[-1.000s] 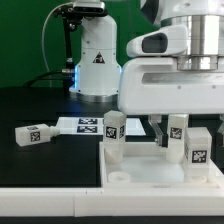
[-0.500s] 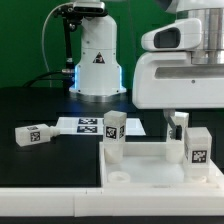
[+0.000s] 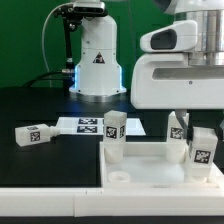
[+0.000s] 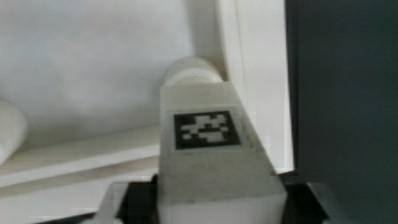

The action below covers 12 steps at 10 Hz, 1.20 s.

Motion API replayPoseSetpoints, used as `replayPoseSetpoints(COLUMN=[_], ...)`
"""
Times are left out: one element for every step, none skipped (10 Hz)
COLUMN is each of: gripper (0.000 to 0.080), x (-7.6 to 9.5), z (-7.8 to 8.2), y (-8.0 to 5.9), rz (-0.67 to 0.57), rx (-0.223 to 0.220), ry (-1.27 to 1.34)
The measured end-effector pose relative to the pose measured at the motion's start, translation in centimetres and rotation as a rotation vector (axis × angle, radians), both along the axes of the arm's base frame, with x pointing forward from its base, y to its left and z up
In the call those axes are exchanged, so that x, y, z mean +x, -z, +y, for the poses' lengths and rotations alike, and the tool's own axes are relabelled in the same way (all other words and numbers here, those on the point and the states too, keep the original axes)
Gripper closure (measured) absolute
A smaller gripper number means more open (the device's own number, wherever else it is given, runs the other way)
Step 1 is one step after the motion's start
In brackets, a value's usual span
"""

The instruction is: Assemble square table

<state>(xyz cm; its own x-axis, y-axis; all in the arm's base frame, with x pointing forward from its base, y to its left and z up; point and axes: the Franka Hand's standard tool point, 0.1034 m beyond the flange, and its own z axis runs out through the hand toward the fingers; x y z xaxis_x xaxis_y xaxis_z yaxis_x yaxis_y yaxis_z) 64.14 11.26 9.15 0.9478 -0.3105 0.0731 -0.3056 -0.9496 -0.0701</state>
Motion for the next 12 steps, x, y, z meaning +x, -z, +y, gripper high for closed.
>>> replayPoseSetpoints(gripper=[0.0512, 0.0512, 0.0512, 0.0512, 0.0512, 0.0512, 0.0512, 0.0512, 0.0512, 0.0512, 0.0512, 0.0358], x=[-0.01, -0.41, -0.55, -0.53, -0.46, -0.48, -0.49, -0.52, -0.54, -0.55, -0.50, -0.29], z=[0.01, 0.13, 0.06, -0.18, -0.37, -0.27, -0.16, -0.24, -0.08, -0.10, -0.08, 0.09], y=[0.05, 0.08, 0.08, 0.13, 0.13, 0.13, 0.17, 0.20, 0.19, 0.18, 0.21, 0.15], rz=[-0.016, -0.042, -0.046, -0.041, -0.037, -0.026, -0.007, 0.000, 0.004, 0.003, -0.005, -0.032], rx=[0.000, -0.013, -0.003, 0.032, 0.067, 0.096, 0.142, 0.166, 0.173, 0.170, 0.155, 0.115], ry=[0.135, 0.247, 0.376, 0.560, 0.709, 0.826, 0.995, 1.090, 1.152, 1.134, 1.065, 0.849])
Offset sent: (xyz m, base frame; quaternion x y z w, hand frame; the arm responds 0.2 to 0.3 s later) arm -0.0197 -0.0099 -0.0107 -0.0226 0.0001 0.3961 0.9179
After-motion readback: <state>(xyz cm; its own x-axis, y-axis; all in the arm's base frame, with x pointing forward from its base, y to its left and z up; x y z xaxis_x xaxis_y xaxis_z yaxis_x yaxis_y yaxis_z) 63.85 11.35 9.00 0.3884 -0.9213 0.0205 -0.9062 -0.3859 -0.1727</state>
